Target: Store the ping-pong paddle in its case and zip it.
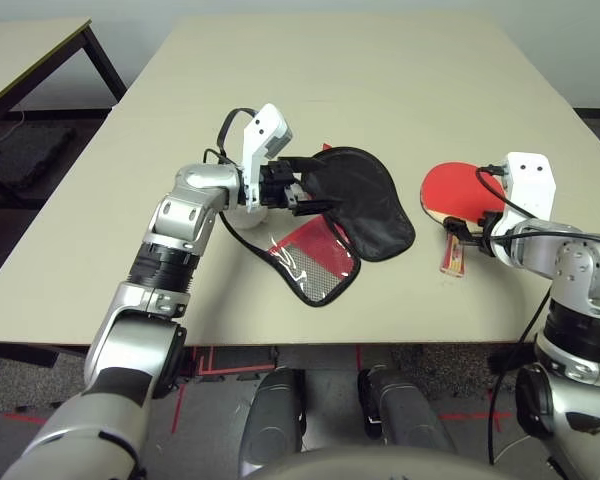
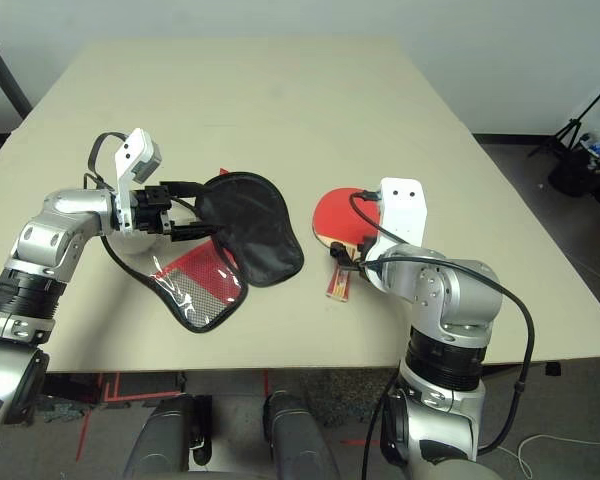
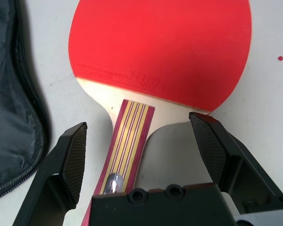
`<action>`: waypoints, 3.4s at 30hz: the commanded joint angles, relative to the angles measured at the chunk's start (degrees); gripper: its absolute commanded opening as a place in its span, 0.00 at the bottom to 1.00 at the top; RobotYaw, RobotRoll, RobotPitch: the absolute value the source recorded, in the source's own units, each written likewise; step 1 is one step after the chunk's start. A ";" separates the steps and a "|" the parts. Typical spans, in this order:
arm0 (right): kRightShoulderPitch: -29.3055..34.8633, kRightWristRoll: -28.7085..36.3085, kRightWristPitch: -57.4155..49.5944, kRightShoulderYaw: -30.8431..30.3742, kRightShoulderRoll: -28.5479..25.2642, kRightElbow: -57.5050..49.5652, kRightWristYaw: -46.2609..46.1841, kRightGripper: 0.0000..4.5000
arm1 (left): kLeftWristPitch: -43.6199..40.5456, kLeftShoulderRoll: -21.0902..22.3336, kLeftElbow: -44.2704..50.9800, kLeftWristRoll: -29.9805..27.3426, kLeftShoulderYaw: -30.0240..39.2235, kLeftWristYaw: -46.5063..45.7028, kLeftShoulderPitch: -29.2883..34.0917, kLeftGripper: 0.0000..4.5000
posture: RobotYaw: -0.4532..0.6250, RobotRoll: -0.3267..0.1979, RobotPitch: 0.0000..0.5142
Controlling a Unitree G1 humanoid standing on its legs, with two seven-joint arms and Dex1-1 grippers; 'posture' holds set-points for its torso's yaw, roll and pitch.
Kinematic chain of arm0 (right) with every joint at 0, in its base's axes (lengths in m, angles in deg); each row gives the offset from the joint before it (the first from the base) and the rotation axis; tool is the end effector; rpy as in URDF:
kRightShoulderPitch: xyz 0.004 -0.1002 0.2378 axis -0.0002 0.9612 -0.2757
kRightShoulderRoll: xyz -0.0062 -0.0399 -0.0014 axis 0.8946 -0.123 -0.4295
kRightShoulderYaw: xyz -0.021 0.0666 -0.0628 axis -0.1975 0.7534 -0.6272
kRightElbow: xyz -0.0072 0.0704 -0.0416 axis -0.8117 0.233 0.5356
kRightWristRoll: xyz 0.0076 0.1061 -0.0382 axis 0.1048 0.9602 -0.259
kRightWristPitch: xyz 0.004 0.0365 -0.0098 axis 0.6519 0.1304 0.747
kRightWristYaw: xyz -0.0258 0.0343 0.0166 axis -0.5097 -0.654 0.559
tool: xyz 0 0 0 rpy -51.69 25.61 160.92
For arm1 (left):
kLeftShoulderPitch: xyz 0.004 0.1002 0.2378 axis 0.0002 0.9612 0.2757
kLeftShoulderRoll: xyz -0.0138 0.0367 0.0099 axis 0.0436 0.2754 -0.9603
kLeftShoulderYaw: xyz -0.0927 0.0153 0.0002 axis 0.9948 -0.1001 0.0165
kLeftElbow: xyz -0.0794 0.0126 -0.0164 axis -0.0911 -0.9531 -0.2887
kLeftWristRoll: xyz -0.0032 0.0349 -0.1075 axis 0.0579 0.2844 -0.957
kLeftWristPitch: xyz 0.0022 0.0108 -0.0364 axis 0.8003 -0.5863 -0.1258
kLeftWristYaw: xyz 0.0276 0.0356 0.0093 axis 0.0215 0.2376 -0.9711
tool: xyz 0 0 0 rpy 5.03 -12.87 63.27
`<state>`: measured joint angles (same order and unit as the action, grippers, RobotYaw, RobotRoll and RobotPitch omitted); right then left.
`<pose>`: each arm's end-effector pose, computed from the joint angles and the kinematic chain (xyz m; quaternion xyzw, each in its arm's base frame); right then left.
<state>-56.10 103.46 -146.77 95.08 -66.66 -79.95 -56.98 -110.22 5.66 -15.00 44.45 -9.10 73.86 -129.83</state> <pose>0.2449 -0.2033 0.1885 0.0079 0.3334 0.0090 0.9427 0.3238 0.1758 0.1927 0.1359 0.0617 -0.5596 0.8152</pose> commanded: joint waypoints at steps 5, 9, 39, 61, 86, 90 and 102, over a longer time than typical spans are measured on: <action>1.68 -0.58 -1.44 -0.83 -0.14 -0.46 -0.66 0.99 | -0.30 -1.06 -0.09 0.33 -1.34 0.12 -0.13 1.00 | 0.36 0.62 0.21; 2.05 -0.57 -1.44 -0.88 1.07 -0.21 -1.34 0.99 | -0.06 -1.48 -0.58 0.53 -1.55 0.17 -0.60 1.00 | 0.36 0.62 0.22; -7.78 -5.41 -1.44 -2.61 1.19 0.96 -0.75 0.25 | 0.07 -1.89 -0.94 -0.36 0.28 -1.96 -1.32 1.00 | 0.36 0.62 0.21; -14.09 0.31 -1.44 -18.92 8.78 9.87 3.74 0.25 | -2.09 2.45 1.41 -1.81 5.22 -5.36 0.34 1.00 | 0.39 0.62 0.21; -16.45 -4.19 2.78 -19.63 10.90 18.54 6.57 0.25 | -4.05 3.30 4.72 -2.79 5.48 -7.34 3.08 1.00 | 0.44 0.62 0.24; -16.67 -4.69 3.90 -18.92 11.30 19.65 6.70 0.25 | -4.16 3.29 4.99 -2.89 5.41 -7.47 3.24 1.00 | 0.45 0.62 0.23; -16.09 -6.06 4.83 -18.18 14.09 19.51 6.11 0.25 | -4.48 3.42 5.48 -3.05 5.26 -7.64 3.37 1.00 | 0.45 0.62 0.24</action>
<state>-72.23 97.51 -142.94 76.67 -53.08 -59.97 -50.84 -114.12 8.69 -10.44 41.72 -3.95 66.16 -127.36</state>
